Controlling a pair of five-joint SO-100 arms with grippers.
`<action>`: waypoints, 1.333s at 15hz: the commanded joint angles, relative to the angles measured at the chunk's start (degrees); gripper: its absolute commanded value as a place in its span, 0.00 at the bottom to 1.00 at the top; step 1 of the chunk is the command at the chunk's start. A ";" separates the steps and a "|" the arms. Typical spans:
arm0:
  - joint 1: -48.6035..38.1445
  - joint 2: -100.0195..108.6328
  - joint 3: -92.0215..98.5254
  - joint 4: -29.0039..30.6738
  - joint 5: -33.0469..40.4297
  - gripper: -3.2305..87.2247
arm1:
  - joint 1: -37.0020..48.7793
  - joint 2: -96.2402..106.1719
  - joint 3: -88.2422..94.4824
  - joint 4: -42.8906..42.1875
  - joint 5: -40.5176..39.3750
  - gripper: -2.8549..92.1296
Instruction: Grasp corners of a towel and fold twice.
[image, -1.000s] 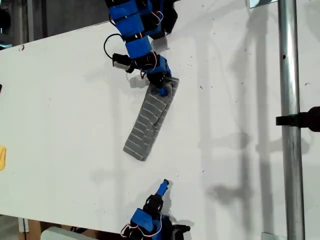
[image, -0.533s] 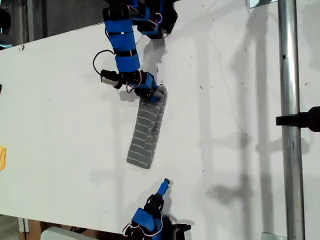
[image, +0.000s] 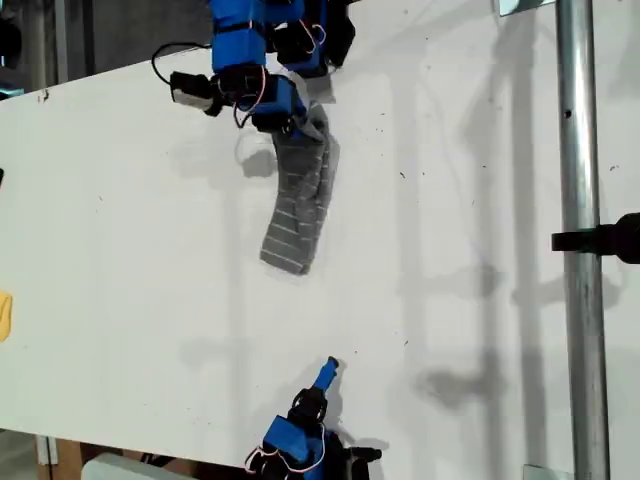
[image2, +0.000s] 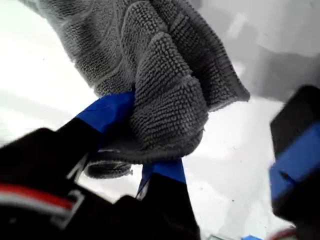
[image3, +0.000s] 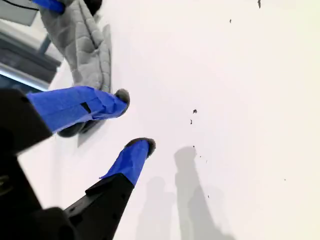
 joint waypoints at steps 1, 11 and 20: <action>-1.05 0.53 -0.53 -0.44 0.44 0.18 | -2.29 7.73 -6.77 9.14 3.34 0.03; -3.60 0.53 3.25 1.67 -4.66 0.17 | 12.13 -40.87 -26.81 -46.67 -25.93 0.41; -7.65 0.53 3.25 3.78 8.26 0.17 | 24.70 32.34 19.51 -34.28 -28.30 0.03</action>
